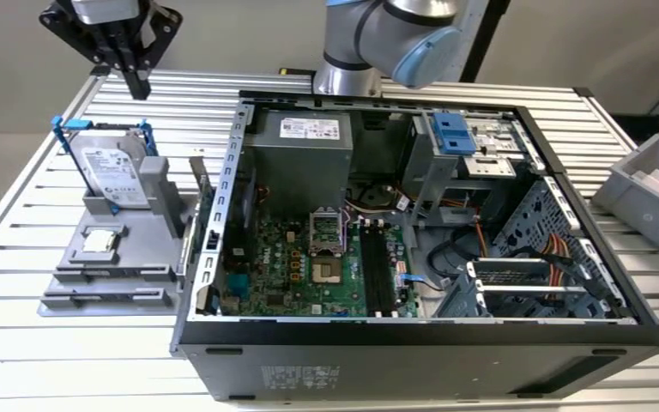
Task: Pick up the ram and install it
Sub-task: 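Reach for the ram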
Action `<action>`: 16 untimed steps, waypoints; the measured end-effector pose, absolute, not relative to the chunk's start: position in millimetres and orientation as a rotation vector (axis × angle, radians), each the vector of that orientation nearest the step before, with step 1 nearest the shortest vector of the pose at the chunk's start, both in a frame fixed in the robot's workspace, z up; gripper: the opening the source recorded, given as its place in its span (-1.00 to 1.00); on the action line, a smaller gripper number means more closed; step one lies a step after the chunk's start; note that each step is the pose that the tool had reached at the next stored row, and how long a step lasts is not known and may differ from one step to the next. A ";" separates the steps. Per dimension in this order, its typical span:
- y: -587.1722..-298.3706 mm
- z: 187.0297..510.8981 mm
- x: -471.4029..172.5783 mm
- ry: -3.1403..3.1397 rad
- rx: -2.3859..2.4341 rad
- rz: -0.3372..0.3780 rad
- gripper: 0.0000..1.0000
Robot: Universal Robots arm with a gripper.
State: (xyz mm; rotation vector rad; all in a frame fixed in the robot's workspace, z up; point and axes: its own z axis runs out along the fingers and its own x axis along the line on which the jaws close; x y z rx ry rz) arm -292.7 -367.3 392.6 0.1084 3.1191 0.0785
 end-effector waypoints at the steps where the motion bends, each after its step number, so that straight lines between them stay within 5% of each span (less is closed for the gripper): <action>1: -367.2 392.6 -294.2 3.119 0.108 0.079 -1.00; 16: -365.7 392.6 -317.5 3.120 0.109 0.078 -1.00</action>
